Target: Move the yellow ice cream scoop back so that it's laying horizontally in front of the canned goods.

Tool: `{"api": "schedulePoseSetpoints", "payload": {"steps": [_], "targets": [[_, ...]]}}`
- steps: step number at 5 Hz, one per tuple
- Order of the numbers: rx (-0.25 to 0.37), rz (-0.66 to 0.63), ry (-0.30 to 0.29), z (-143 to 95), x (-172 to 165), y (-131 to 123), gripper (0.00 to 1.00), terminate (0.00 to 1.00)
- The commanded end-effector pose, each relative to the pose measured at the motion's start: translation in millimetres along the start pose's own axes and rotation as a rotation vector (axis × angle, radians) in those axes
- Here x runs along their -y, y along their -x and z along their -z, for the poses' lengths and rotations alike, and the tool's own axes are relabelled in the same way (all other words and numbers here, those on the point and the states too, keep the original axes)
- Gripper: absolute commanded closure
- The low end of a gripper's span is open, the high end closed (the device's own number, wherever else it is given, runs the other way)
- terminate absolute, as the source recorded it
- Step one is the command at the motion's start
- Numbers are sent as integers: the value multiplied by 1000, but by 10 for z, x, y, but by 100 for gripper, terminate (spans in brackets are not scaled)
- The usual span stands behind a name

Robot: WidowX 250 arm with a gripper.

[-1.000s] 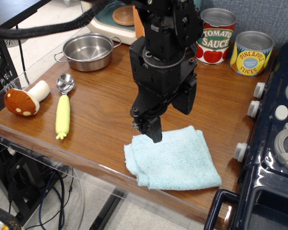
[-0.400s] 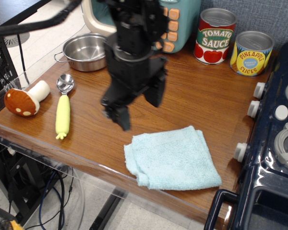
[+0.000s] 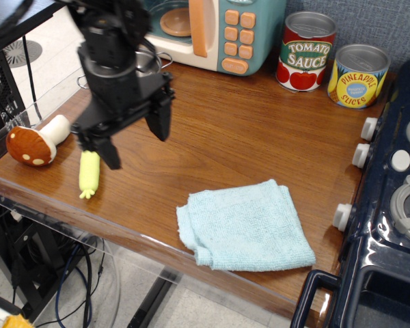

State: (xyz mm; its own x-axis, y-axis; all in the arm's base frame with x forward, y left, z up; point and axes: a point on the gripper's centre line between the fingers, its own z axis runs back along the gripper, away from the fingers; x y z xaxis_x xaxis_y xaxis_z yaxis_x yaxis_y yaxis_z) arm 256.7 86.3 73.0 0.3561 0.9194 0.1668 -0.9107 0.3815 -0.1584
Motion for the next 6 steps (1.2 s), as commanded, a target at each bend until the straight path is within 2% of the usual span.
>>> {"api": "schedulePoseSetpoints", "payload": {"steps": [1, 3, 4, 6], "targets": [[44, 62, -45, 156, -129, -427, 0, 0], [84, 51, -222, 388, -185, -550, 0, 0], [91, 45, -265, 442, -199, -561, 0, 0], [49, 56, -254, 573, -160, -527, 0, 0]]}}
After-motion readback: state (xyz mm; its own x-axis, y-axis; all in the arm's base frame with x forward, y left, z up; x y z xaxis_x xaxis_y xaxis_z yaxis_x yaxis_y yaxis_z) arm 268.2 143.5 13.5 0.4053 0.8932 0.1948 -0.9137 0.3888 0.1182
